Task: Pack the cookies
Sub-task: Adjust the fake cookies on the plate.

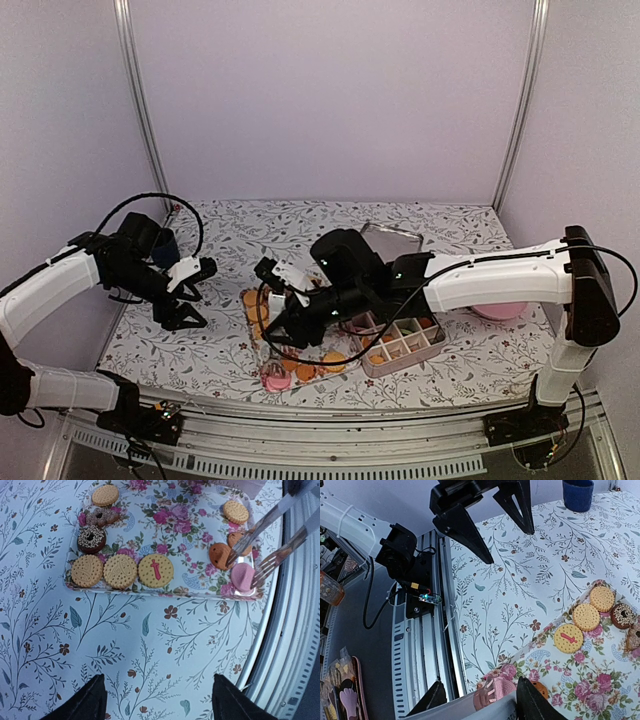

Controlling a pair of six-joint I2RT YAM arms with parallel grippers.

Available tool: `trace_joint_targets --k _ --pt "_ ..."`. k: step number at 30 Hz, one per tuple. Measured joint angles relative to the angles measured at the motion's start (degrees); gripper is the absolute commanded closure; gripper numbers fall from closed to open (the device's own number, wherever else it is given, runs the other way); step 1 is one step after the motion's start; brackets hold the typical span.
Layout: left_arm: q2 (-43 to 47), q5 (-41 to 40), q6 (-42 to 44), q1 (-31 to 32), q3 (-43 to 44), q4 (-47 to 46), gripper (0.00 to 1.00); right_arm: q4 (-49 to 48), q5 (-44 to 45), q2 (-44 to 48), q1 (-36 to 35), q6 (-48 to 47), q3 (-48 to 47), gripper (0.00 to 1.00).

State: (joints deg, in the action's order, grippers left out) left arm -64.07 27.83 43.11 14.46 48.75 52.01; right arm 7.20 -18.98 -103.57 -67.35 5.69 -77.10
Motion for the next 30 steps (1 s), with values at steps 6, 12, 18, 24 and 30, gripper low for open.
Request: trace_joint_targets --k 6,12,18,24,30 --pt "0.0 -0.07 0.2 0.0 0.0 -0.04 0.27 -1.81 1.6 -0.13 -0.98 0.79 0.0 0.48" --pt "0.0 -0.09 0.28 0.0 0.0 -0.07 0.28 -1.6 2.16 -0.83 -1.7 0.74 0.0 0.47" --pt "0.0 -0.07 0.31 0.0 0.0 -0.09 0.28 -0.39 2.27 -0.83 -1.9 0.44 0.02 0.46" --pt "0.0 -0.07 0.31 0.0 0.0 -0.09 0.28 1.14 3.32 -0.83 -2.47 -0.68 0.15 0.46" --pt "0.0 -0.09 0.31 0.0 0.0 -0.07 0.29 1.75 7.85 -0.83 -3.17 -2.36 -0.02 0.46"
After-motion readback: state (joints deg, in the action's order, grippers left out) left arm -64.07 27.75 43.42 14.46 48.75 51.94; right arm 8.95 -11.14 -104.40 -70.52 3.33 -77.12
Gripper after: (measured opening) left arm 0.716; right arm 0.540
